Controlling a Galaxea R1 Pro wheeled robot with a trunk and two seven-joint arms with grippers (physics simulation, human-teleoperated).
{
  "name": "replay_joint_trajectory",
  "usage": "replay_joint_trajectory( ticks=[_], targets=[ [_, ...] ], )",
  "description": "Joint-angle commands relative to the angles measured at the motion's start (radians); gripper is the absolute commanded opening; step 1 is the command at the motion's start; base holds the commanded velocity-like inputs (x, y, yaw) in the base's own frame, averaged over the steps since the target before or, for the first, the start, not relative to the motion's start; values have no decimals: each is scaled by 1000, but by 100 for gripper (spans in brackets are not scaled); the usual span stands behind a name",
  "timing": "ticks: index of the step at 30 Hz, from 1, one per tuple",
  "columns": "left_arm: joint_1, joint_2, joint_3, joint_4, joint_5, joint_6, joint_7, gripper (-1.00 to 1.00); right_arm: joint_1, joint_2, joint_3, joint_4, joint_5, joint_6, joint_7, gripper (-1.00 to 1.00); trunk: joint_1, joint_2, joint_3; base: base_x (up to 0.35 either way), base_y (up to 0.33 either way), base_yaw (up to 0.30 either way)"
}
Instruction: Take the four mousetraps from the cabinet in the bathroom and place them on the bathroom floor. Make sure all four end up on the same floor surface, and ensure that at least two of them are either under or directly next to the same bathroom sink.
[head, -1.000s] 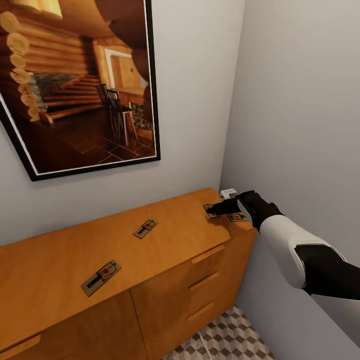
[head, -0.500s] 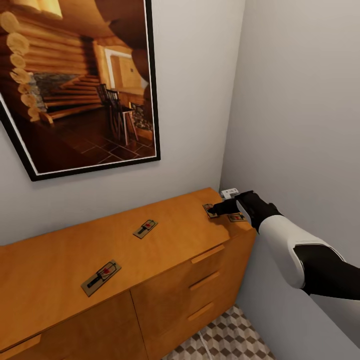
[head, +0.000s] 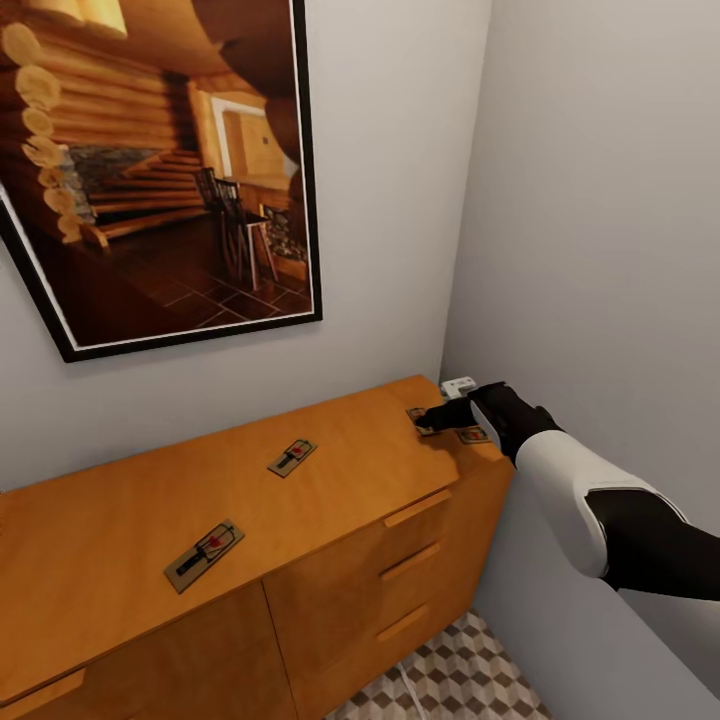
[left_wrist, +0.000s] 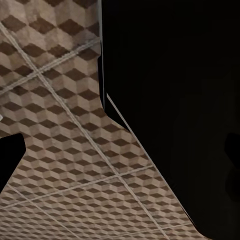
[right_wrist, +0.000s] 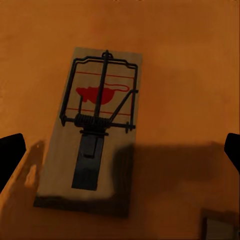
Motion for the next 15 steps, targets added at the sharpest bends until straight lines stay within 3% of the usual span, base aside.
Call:
replay_joint_trajectory(
  ticks=[1,15],
  targets=[
    [-1,-1,0,2,1,-6,2,100,0,1,3,-2,10,3,7,100,0,0,-1,0,72,0],
    [-1,-4,0,2,1,-6,1,100,0,3,3,-2,10,3,6,100,0,0,-1,0,22,0]
  ],
)
